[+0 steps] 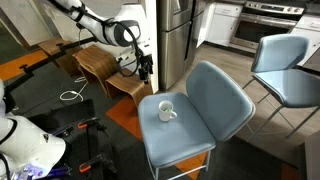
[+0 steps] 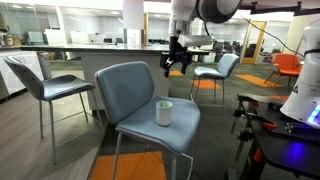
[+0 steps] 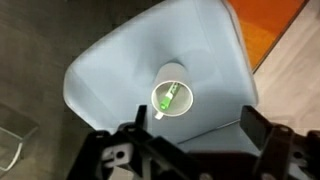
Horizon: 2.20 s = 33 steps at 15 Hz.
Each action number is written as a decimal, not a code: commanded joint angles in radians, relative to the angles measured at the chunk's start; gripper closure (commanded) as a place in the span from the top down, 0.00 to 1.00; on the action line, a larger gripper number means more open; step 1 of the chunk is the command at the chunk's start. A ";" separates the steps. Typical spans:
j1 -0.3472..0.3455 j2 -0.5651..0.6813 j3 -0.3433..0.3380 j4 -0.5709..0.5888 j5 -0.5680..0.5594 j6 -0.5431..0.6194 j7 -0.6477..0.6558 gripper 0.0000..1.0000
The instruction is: Take the marker out of the mug and put it on the chair
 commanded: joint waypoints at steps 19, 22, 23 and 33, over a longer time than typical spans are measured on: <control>0.173 0.425 -0.289 0.258 0.159 0.142 0.286 0.65; 0.162 0.447 -0.301 0.255 0.177 0.162 0.275 0.60; 0.161 0.455 -0.305 0.256 0.186 0.165 0.273 0.57; 0.156 0.540 -0.343 0.267 0.230 0.258 0.237 0.52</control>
